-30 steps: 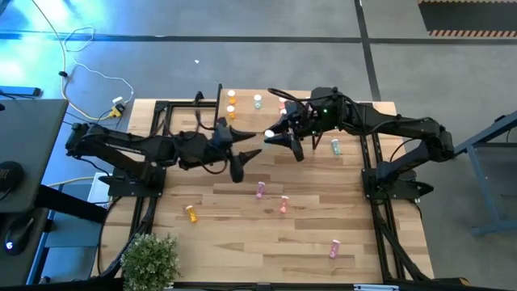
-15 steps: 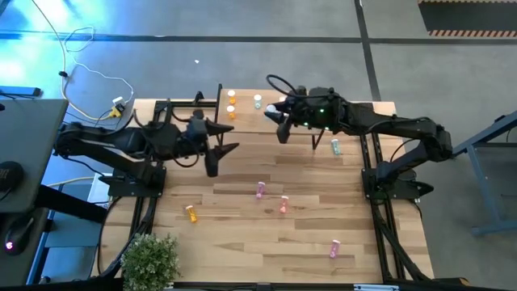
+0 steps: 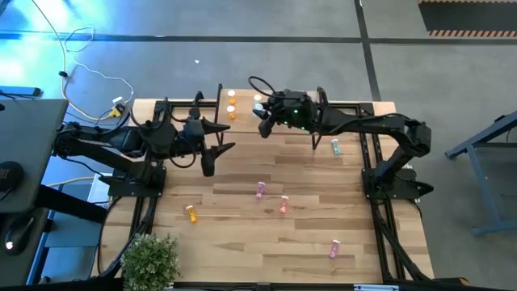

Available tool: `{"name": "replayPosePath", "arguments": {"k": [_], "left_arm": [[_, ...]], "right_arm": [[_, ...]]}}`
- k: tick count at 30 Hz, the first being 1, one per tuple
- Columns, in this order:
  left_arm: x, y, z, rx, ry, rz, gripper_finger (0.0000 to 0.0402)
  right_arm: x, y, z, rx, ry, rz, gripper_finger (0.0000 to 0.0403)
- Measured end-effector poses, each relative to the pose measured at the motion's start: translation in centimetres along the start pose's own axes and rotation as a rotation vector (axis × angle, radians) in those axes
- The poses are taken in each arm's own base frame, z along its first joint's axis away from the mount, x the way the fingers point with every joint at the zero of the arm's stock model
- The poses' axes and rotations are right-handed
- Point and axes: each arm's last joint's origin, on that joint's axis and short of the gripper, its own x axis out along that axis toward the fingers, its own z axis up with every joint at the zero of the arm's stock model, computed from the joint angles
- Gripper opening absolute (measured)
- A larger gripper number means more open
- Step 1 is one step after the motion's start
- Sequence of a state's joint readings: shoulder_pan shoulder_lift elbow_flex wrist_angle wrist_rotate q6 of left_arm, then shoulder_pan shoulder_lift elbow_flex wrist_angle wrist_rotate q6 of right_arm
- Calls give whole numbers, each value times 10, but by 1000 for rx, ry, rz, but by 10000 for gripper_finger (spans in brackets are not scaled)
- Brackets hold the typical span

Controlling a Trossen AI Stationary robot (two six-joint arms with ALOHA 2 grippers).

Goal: Pick and place medicine bottles onto shelf by color
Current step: Put the left green pill bottle on the shelf aligned with the green pill bottle

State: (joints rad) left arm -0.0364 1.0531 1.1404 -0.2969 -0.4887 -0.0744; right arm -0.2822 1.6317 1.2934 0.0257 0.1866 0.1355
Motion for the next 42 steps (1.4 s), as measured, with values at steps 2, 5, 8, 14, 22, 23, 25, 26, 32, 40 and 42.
{"name": "replayPosePath", "arguments": {"k": [2,5,8,14,22,23,25,26,32,40,42], "left_arm": [[0,1,0,-1,-1,16,241],[1,3,0,-2,-2,38,241],[2,4,0,-3,-1,45,241],[2,4,-2,6,17,43,241],[2,4,-3,-10,32,44,241],[2,4,-3,-11,32,44,241],[2,4,-3,-11,33,44,241],[2,4,-4,-10,34,44,241],[2,5,-4,-7,37,65,241],[2,5,-4,-7,36,68,241],[2,5,-4,-7,36,68,241]], "right_arm": [[5,0,-5,-10,17,-17,116],[11,0,-11,-30,34,-27,116],[18,0,-17,-55,52,-39,116],[25,0,-25,-87,78,-61,116],[29,-8,-25,-140,79,-67,116],[30,-10,-26,-151,87,-71,116],[32,-11,-28,-157,94,-64,116],[33,-11,-27,-158,84,-54,116],[36,-11,-30,-168,91,-37,116],[40,-14,-35,-173,110,-48,116],[41,-16,-36,-172,118,-53,116]]}}
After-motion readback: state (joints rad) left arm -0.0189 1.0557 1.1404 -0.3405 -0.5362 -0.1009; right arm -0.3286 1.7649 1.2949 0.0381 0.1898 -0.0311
